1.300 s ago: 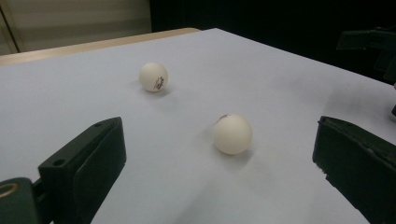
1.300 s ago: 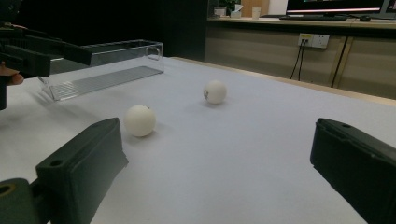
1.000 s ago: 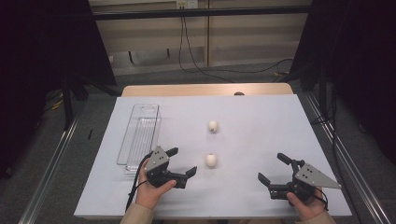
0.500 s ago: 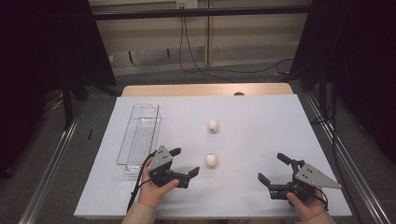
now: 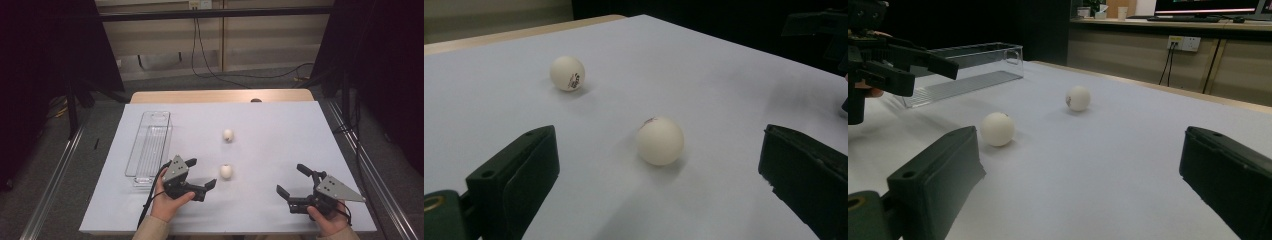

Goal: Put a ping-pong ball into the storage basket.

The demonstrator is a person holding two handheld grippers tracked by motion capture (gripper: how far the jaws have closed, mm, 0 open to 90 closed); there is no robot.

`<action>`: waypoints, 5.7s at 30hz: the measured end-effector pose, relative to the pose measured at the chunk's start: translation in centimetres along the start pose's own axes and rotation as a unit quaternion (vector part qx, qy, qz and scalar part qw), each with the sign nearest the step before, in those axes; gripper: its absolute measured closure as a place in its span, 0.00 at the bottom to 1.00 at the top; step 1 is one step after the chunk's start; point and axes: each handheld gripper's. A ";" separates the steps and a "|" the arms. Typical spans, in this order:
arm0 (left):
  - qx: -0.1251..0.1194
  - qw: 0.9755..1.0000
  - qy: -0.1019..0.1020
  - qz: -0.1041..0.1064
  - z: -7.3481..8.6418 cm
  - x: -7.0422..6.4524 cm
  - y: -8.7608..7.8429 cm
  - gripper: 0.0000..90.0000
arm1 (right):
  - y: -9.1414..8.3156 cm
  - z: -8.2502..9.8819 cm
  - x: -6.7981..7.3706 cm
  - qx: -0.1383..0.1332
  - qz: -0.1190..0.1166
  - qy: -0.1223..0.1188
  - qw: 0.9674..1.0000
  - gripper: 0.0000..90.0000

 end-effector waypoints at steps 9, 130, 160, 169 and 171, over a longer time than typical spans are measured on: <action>0.009 1.000 -0.002 0.002 -0.1 -0.1 0.6 0.03 | 0.0 0.0 0.0 0.001 0.000 -0.001 1.000 0.03; 0.105 0.994 -0.006 0.010 -1.5 -0.7 6.0 0.11 | -0.1 0.0 -0.2 0.000 0.002 0.002 1.000 0.03; 0.134 0.991 -0.009 0.004 -1.8 -0.5 7.1 0.28 | -0.1 0.0 -0.3 -0.001 0.002 0.003 1.000 0.03; 0.146 0.989 -0.006 0.004 -1.8 -0.4 7.5 0.34 | -0.2 0.0 -0.3 -0.001 0.001 0.004 1.000 0.03; 0.147 0.989 -0.007 0.004 -1.8 -0.4 7.5 0.34 | -0.1 0.0 -0.3 -0.001 0.001 0.005 1.000 0.03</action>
Point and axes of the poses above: each handheld gripper's, and its own axes: y roughly forward along the jaws, z roughly out of its underside, x roughly to its left, and after that the axes turned 6 degrees about x, right-handed
